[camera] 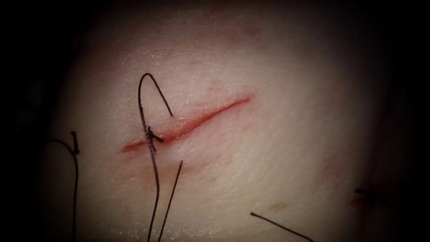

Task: Wound Closure

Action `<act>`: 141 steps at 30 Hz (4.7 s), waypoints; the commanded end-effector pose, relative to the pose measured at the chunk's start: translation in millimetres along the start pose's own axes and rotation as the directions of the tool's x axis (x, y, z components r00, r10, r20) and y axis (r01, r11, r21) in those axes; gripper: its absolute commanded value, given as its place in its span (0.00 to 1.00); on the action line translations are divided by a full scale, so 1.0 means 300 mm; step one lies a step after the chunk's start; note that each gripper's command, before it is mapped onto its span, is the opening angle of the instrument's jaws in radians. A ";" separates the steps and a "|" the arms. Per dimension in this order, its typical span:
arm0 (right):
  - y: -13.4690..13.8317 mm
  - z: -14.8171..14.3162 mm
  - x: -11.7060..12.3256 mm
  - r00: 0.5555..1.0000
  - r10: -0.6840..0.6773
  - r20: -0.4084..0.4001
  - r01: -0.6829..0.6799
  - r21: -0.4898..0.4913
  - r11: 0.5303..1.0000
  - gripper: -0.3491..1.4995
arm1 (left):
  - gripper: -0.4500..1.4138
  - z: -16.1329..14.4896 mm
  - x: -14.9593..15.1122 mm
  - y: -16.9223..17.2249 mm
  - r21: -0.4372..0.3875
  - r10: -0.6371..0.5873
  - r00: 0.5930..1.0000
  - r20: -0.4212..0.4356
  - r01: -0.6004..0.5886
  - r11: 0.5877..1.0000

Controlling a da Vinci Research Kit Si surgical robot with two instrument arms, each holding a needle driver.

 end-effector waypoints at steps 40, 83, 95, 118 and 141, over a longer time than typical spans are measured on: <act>0.0731 -0.0160 -0.0347 0.987 -0.094 0.133 0.117 -0.175 0.978 0.74 | 0.00 -0.002 -0.012 -0.001 0.024 -0.006 1.000 0.026 0.006 1.000; 0.0705 -0.0075 -0.0343 0.990 -0.140 0.029 0.143 -0.149 0.978 0.00 | 0.00 -0.004 -0.014 -0.001 0.023 0.000 1.000 0.026 -0.001 1.000; 0.0406 -0.0142 -0.0271 0.979 -0.202 0.028 0.203 -0.059 0.977 0.00 | 0.00 -0.002 -0.015 0.000 0.024 0.003 1.000 0.028 -0.003 1.000; 0.0117 -0.0188 -0.0033 0.990 -0.138 -0.001 0.138 0.032 0.990 0.74 | 0.00 0.000 -0.017 0.002 0.021 0.010 0.999 0.041 -0.011 1.000; 0.0433 -0.0455 -0.0043 0.981 -0.190 -0.035 0.188 -0.066 0.980 0.94 | 0.00 -0.004 -0.020 -0.003 0.021 0.008 0.999 0.048 -0.009 1.000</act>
